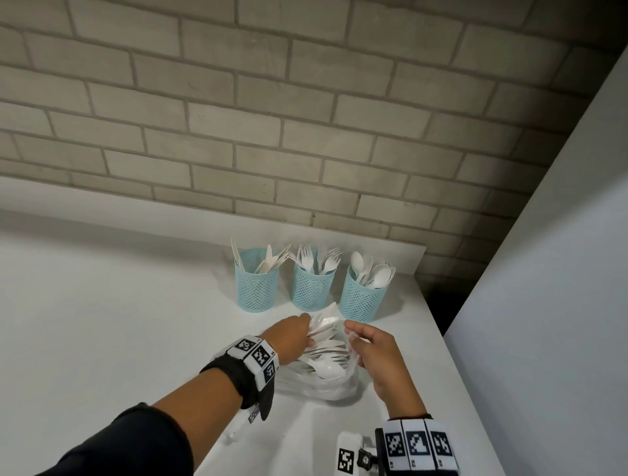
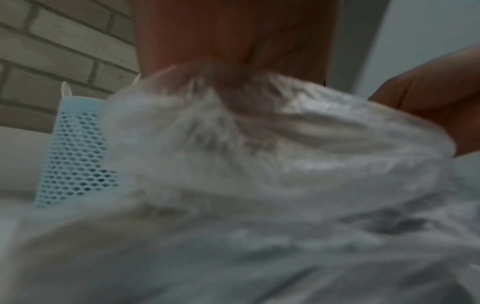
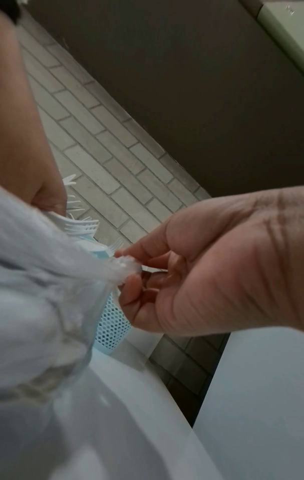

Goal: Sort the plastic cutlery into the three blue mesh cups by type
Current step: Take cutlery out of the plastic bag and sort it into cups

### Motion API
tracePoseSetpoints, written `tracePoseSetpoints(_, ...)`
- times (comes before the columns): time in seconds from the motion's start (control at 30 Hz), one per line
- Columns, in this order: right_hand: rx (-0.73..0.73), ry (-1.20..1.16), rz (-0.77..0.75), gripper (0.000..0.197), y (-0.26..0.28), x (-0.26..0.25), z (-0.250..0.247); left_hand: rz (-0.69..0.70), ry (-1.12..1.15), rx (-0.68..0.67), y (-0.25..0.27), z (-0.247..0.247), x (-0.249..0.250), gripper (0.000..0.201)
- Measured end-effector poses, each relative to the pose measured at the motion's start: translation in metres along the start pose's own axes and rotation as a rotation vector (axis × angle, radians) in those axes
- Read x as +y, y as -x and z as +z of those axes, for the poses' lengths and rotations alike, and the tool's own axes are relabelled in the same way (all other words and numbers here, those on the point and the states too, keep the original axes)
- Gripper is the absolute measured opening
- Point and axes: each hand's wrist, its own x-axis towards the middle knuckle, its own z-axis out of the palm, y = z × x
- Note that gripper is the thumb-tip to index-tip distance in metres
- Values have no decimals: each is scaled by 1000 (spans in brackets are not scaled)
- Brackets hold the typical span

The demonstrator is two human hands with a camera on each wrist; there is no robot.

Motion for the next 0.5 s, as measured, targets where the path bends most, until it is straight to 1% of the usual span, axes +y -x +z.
tracePoseSetpoints(0.07,2,4,4,27,0,0,-1,-5,32,11,-2,0,0,37)
tracePoseSetpoints(0.2,28,52,-6,32,-2,1,0,0,60,-35,-1,-4,-1,47)
tracePoseSetpoints(0.27,17,202,-66,37,-5,0,2,-3,98,-56,1,-7,-4,57)
tracePoseSetpoints(0.37,-65,534,-163,39,-12,-3,7,14,169,-59,4,-7,-11,64)
tracePoseSetpoints(0.43,-113,703,-158,37,-19,-5,11,28,199,-39,7,-5,-13,64)
tracePoseSetpoints(0.5,-128,818,-161,41,-25,-9,15,44,223,-12,10,-2,-15,62)
